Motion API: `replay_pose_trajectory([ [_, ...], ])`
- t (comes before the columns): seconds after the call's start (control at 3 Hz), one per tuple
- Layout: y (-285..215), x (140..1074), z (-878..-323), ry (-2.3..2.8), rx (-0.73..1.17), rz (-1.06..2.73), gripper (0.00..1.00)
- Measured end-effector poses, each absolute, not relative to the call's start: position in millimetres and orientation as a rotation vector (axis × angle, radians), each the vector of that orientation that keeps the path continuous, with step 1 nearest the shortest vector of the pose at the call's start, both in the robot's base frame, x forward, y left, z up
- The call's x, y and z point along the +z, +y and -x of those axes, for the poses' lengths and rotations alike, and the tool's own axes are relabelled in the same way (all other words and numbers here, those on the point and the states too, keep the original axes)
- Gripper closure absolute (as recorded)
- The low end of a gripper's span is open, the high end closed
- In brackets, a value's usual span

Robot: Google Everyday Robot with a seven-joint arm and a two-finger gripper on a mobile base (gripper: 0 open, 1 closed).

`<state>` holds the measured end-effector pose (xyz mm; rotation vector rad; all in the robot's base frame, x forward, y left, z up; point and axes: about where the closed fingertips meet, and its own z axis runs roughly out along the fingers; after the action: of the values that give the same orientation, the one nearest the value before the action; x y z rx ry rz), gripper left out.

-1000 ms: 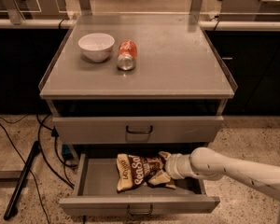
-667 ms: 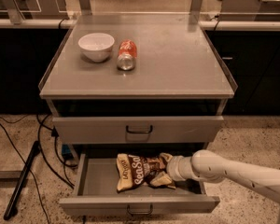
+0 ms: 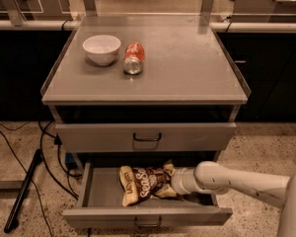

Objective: Pick brown chip bag from middle drawer and place on counter

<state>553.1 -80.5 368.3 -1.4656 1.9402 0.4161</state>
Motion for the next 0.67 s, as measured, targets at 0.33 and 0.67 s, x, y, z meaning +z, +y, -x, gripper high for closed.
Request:
replay_pose_trajectory([
  [0.33, -80.3, 368.3, -553.1, 1.94, 0.416, 1.466, 0.78],
  [0.67, -80.3, 368.7, -553.1, 1.94, 0.416, 1.466, 1.0],
])
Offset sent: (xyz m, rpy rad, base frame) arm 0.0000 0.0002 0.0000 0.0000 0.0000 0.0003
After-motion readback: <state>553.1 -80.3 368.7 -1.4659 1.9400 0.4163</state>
